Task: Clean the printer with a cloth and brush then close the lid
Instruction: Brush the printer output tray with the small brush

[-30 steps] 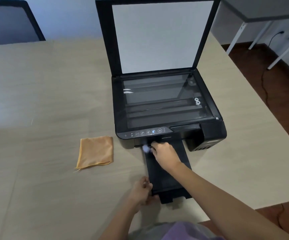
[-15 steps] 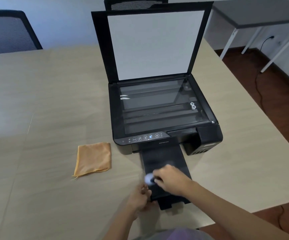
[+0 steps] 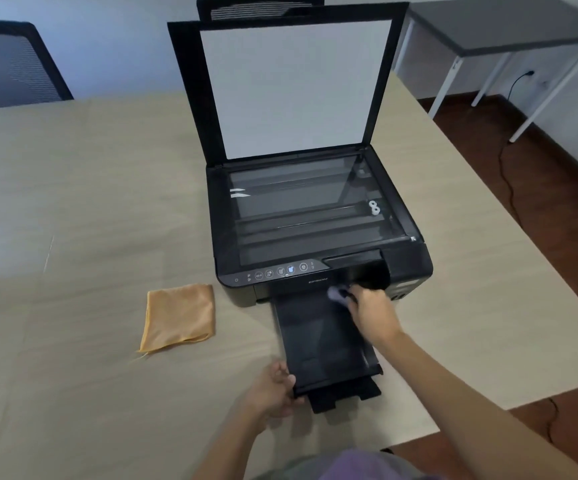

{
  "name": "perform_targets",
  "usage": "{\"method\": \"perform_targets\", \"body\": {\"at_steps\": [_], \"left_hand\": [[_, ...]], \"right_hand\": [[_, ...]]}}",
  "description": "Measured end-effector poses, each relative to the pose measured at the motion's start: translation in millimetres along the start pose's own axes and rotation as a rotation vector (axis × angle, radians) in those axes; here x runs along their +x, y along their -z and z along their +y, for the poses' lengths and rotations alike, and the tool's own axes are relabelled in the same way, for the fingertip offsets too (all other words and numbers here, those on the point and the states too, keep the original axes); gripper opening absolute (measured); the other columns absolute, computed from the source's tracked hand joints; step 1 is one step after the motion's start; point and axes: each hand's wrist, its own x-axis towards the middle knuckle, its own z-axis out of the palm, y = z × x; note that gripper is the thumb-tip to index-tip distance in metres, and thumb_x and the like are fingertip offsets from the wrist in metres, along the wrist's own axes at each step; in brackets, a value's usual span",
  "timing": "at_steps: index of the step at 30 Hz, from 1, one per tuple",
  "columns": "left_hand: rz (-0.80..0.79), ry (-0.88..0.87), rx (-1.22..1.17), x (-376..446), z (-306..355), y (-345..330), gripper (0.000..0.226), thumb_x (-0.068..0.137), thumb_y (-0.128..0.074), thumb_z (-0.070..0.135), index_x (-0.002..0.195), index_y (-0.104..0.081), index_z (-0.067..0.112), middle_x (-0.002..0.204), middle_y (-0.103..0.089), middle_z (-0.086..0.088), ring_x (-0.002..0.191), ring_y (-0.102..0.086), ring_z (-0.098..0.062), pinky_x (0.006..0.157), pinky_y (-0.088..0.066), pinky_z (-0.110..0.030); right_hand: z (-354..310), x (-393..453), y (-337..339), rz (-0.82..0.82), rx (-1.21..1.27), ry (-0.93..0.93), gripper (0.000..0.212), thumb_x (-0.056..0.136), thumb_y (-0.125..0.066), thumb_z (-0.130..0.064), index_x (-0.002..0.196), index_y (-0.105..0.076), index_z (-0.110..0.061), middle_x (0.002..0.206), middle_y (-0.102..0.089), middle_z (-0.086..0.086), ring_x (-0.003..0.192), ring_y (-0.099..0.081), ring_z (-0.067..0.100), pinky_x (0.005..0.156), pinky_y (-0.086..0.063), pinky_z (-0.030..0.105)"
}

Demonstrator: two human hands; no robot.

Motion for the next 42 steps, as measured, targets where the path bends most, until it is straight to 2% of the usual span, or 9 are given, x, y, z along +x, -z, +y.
{"method": "perform_targets", "body": {"at_steps": [5, 11, 17, 20, 24, 30, 34, 37, 42], "left_hand": [[0.024, 0.069, -0.098, 8.2, -3.3, 0.8, 0.022, 0.097, -0.04, 0.002, 0.081, -0.037, 0.016, 0.073, -0.049, -0.005, 0.057, -0.054, -0.016, 0.038, -0.05, -0.02], [0.029, 0.09, -0.052, 16.3, -6.8, 1.6, 0.028, 0.096, -0.041, 0.001, 0.074, -0.036, 0.017, 0.063, -0.044, -0.003, 0.033, -0.049, -0.002, 0.043, -0.053, -0.025], [0.023, 0.07, -0.099, 16.1, -5.3, -1.8, 0.033, 0.096, -0.035, -0.007, 0.072, -0.034, 0.016, 0.062, -0.041, -0.005, 0.04, -0.048, -0.007, 0.037, -0.052, -0.021], [0.02, 0.044, -0.11, 14.6, -4.0, -3.7, 0.034, 0.096, -0.033, -0.009, 0.071, -0.034, 0.015, 0.063, -0.039, -0.007, 0.05, -0.042, -0.013, 0.036, -0.051, -0.022], [0.025, 0.022, -0.069, 12.8, -4.2, -1.7, 0.032, 0.096, -0.034, -0.008, 0.072, -0.035, 0.013, 0.063, -0.04, -0.008, 0.051, -0.042, -0.015, 0.034, -0.05, -0.02], [0.033, 0.055, -0.072, 12.0, -5.2, -1.6, 0.027, 0.096, -0.041, -0.002, 0.076, -0.038, 0.015, 0.071, -0.047, -0.007, 0.059, -0.05, -0.015, 0.042, -0.052, -0.024], [0.037, 0.061, -0.084, 17.4, -7.1, 1.2, 0.028, 0.096, -0.041, -0.002, 0.074, -0.037, 0.017, 0.065, -0.043, -0.006, 0.051, -0.045, -0.013, 0.04, -0.053, -0.024], [0.036, 0.065, -0.026, 14.8, -7.7, 1.9, 0.028, 0.095, -0.042, 0.0, 0.074, -0.039, 0.017, 0.065, -0.046, -0.005, 0.044, -0.049, -0.009, 0.055, -0.053, -0.034], [0.044, 0.013, 0.04, 19.2, -8.4, 5.3, 0.033, 0.093, -0.044, -0.003, 0.068, -0.039, 0.017, 0.053, -0.043, -0.001, 0.04, -0.041, -0.009, 0.052, -0.045, -0.027]], "right_hand": [[24.5, -47.9, -1.1, -0.374, -0.126, 0.071, 0.028, 0.081, -0.056, -0.017, 0.054, -0.049, -0.023, 0.081, -0.067, 0.014, 0.085, -0.063, 0.035, 0.064, -0.042, 0.032], [22.8, -10.8, 10.7, -0.034, 0.019, -0.031, 0.02, 0.091, -0.053, -0.014, 0.103, -0.068, -0.007, 0.095, -0.071, 0.023, 0.091, -0.064, 0.04, 0.073, -0.048, 0.038], [22.1, -35.6, 14.3, -0.55, -0.218, 0.226, 0.009, 0.076, -0.056, -0.021, 0.073, -0.062, -0.015, 0.073, -0.059, 0.008, 0.086, -0.061, 0.032, 0.061, -0.043, 0.034], [19.9, -31.9, 14.6, -0.421, -0.227, 0.201, 0.01, 0.08, -0.055, -0.019, 0.072, -0.053, -0.015, 0.084, -0.066, 0.016, 0.087, -0.061, 0.034, 0.062, -0.041, 0.033], [3.6, -29.3, 9.2, -0.525, -0.302, 0.253, 0.007, 0.079, -0.055, -0.013, 0.076, -0.06, -0.009, 0.094, -0.067, 0.018, 0.084, -0.06, 0.033, 0.062, -0.041, 0.032], [2.3, -34.9, 5.5, -0.504, -0.209, 0.278, 0.016, 0.085, -0.056, -0.02, 0.08, -0.064, -0.007, 0.08, -0.062, 0.013, 0.076, -0.055, 0.029, 0.063, -0.041, 0.032], [17.1, -33.9, 9.5, -0.239, -0.129, 0.043, 0.011, 0.086, -0.057, -0.022, 0.086, -0.063, -0.012, 0.095, -0.069, 0.014, 0.089, -0.064, 0.033, 0.067, -0.043, 0.03], [22.4, -49.4, -0.2, -0.239, -0.237, -0.108, 0.02, 0.088, -0.051, -0.016, 0.103, -0.063, -0.01, 0.109, -0.065, 0.016, 0.1, -0.063, 0.035, 0.077, -0.049, 0.034], [-13.8, -81.0, -27.9, -0.25, 0.057, 0.08, 0.021, 0.089, -0.051, -0.03, 0.079, -0.061, -0.015, 0.088, -0.07, 0.01, 0.088, -0.061, 0.031, 0.075, -0.044, 0.035]]}}
